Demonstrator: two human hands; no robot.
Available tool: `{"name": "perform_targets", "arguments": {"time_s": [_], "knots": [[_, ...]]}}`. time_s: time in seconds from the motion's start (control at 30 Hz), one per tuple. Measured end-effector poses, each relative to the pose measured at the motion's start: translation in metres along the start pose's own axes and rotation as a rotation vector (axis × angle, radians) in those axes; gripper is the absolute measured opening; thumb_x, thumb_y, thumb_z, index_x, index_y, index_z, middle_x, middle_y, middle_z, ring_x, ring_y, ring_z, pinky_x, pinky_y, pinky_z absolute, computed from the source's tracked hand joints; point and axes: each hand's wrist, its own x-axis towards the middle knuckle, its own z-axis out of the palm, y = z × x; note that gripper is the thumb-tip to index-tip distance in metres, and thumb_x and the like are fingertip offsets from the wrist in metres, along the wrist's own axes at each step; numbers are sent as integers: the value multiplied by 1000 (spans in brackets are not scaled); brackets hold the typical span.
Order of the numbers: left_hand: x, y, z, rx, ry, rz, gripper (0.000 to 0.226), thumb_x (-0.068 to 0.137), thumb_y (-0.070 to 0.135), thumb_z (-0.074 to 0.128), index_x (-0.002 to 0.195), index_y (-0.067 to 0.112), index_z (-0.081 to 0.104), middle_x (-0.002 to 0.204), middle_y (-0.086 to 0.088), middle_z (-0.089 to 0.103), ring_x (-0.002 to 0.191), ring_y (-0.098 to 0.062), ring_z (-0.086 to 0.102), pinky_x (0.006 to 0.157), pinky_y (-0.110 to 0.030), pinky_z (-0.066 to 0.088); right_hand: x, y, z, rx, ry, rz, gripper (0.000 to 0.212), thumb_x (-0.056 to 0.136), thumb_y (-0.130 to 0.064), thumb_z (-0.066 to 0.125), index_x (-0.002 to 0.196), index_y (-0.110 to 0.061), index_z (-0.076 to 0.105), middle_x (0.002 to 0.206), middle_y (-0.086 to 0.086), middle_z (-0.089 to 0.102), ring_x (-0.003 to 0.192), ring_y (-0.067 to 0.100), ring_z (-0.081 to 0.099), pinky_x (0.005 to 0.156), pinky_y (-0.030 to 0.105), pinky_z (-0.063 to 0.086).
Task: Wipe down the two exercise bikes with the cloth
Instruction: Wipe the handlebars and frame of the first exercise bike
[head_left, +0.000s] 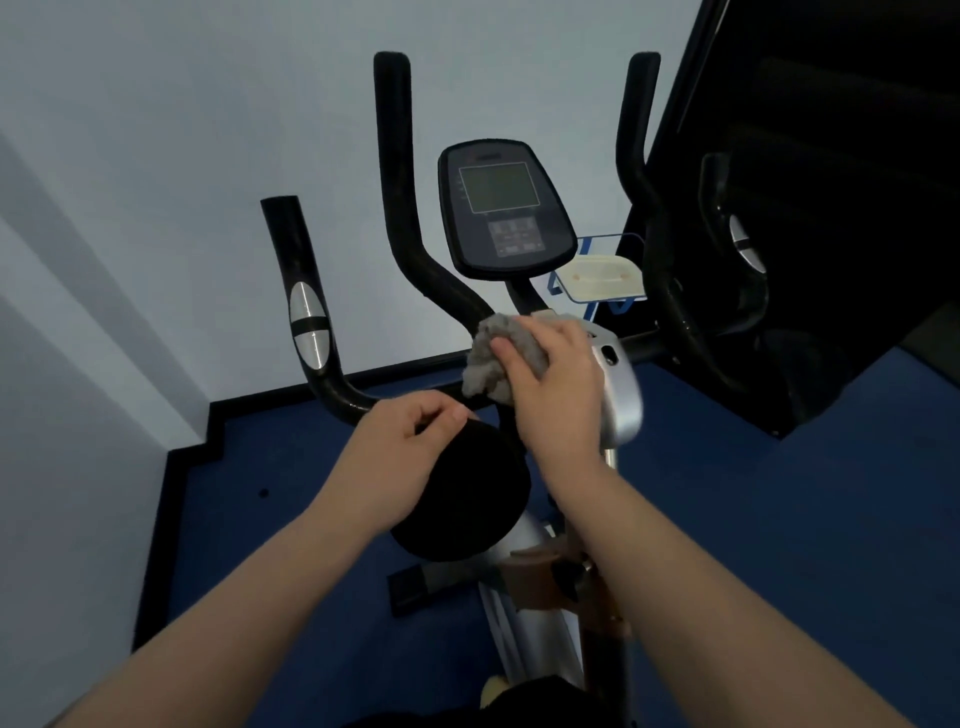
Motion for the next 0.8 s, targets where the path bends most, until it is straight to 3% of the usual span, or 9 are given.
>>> {"name": "perform_targets", "arguments": {"time_s": [0.1,0.2,0.27,0.33,0.5,0.63,0.8], "knots": [[-1,1,-2,88,81,106,17,95,31,57,90,35,73,87,21,70,87,4,63,80,-19,50,-26,11,-16,34,-52,-25,24,88,-17,70,111,-15,72,98,-3,56,87,3,55,79,7,42],[9,6,-13,75,281,207,15,94,28,59,92,30,74,87,16,70,86,-2,64,78,-23,51,-9,13,-26,58,-133,-1,18,86,-21,72,101,-31,70,96,-7,61,90,0,58,79,10,43],[20,13,-21,62,335,242,15,95,28,58,91,29,73,87,15,69,86,-4,63,78,-24,50,17,4,-24,51,-75,-2,18,86,-29,71,101,-36,64,97,-10,62,90,1,58,79,13,45],[29,19,-26,107,324,248,16,95,30,57,90,31,72,87,16,69,87,-1,62,75,-20,47,38,-9,-13,88,-26,-23,22,88,-31,69,105,-35,57,99,-11,60,91,2,58,77,19,48],[26,15,-14,53,240,176,16,94,28,60,85,34,72,82,17,69,81,-2,63,73,-17,47,26,-8,17,-89,-185,-167,36,93,-20,62,128,-23,58,120,-2,54,110,14,51,90,32,46],[19,6,-1,75,237,130,17,93,26,61,83,34,71,82,19,68,81,2,62,74,-18,48,22,7,5,-33,-206,-180,44,93,-16,63,136,-26,54,121,-6,57,107,0,50,93,20,42],[17,6,0,81,258,102,16,94,26,58,88,27,73,85,14,69,81,-2,64,80,-32,53,62,-17,31,-26,-234,-162,41,93,-16,63,134,-19,58,122,4,65,111,16,58,93,20,40]]}}
